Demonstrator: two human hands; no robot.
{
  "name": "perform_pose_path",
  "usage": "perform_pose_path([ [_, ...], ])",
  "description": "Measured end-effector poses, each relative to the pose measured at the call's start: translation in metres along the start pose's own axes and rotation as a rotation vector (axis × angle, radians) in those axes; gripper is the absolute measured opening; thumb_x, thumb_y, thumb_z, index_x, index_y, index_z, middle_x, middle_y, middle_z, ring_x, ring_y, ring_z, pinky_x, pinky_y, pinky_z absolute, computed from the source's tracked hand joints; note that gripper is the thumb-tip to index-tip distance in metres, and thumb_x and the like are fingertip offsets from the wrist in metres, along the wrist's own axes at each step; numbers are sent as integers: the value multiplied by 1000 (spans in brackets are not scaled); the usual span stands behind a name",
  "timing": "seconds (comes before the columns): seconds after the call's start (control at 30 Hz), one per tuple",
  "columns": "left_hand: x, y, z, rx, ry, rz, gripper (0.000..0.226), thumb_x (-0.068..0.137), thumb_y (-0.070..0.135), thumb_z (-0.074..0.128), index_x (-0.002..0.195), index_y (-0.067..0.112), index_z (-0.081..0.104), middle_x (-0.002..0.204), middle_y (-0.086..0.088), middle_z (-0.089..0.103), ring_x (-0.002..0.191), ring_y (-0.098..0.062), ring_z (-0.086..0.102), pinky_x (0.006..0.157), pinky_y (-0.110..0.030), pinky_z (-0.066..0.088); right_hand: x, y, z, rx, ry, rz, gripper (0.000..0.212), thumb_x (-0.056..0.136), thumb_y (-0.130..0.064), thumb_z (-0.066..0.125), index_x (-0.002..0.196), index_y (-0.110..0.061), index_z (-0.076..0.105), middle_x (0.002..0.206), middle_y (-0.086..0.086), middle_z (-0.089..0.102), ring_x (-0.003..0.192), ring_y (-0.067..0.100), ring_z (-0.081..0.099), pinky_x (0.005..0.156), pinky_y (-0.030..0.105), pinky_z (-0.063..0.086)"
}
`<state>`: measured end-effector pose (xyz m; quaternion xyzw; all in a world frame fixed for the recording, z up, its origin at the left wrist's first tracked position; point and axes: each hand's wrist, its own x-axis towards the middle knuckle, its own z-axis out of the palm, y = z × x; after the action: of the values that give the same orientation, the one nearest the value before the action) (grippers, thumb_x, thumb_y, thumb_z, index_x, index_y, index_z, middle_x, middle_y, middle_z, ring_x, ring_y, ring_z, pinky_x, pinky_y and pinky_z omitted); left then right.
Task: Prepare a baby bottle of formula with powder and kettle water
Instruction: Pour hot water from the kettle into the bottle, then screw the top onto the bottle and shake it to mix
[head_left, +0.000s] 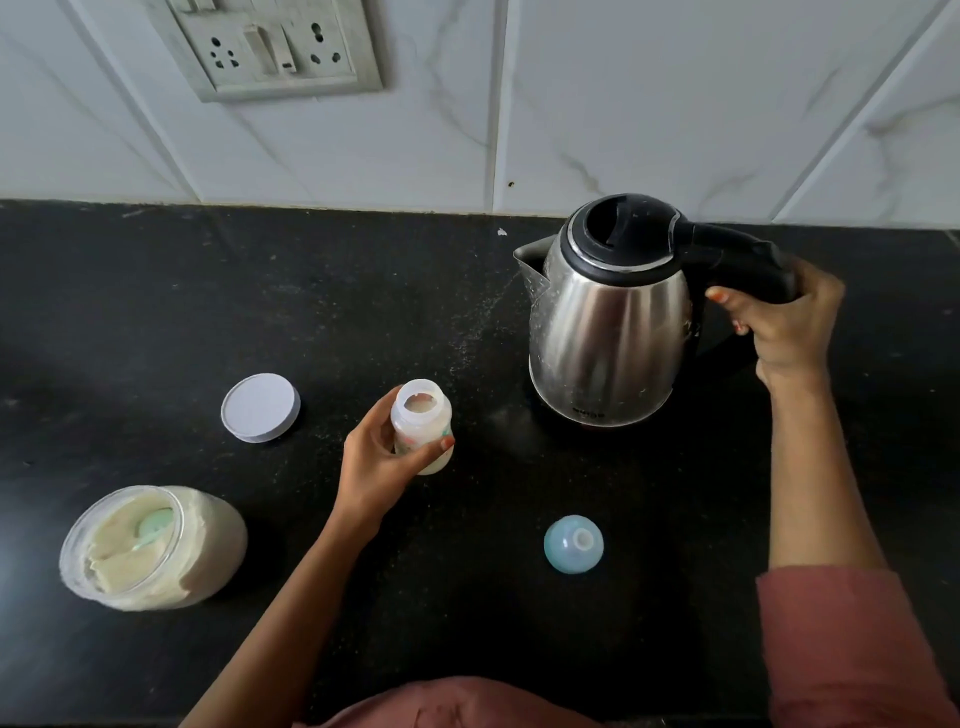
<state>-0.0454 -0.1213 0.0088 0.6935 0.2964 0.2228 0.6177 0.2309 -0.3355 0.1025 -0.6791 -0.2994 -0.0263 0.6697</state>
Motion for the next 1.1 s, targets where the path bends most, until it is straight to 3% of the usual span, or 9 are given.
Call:
perform_pose_path([
  [0.17,-3,-1,-1,10,16,-15,57,54,31,79,105,42,57,101,18,66,99,2,61,82,-21,48,2,11,-4,37,31,45,16,60,-38,81,65,-35,66,51,-16,61,37,1,46,39,13,36],
  [0.5,-11,-6,1,-8,-2,-28,57,55,28,79,106,38,57,102,15,67,100,0,61,81,-22,50,-5,20,-20,120,2,183,23,59,-45,81,77,-35,70,61,-15,66,48,0,54,45,12,41],
  [0.7,-18,-6,0,-25,-20,-10,57,55,30,80,106,39,58,103,18,67,100,2,61,80,-16,51,-10,11,-18,-45,23,260,33,59,-43,78,90,-38,67,88,-20,70,92,-1,63,77,13,48],
  [0.8,-24,-7,-5,-23,-28,2,58,56,31,80,109,38,58,104,20,66,102,0,61,81,-17,51,-17,6,-16,-133,81,274,45,64,-40,75,105,-29,62,101,-13,66,99,-2,60,81,12,46],
  [0.93,-35,-12,-13,-37,-42,13,61,56,31,81,113,34,58,108,15,66,106,-4,60,86,-21,51,-32,-3,-8,-187,200,257,63,74,-16,73,130,-10,46,129,7,55,117,11,53,98,21,43],
  [1.1,-50,-19,-22,-29,-60,25,60,63,16,83,117,25,57,110,9,65,104,-4,60,85,-18,50,-70,-11,11,-140,347,320,65,76,-8,69,134,-12,39,139,7,43,128,9,41,105,18,34],
])
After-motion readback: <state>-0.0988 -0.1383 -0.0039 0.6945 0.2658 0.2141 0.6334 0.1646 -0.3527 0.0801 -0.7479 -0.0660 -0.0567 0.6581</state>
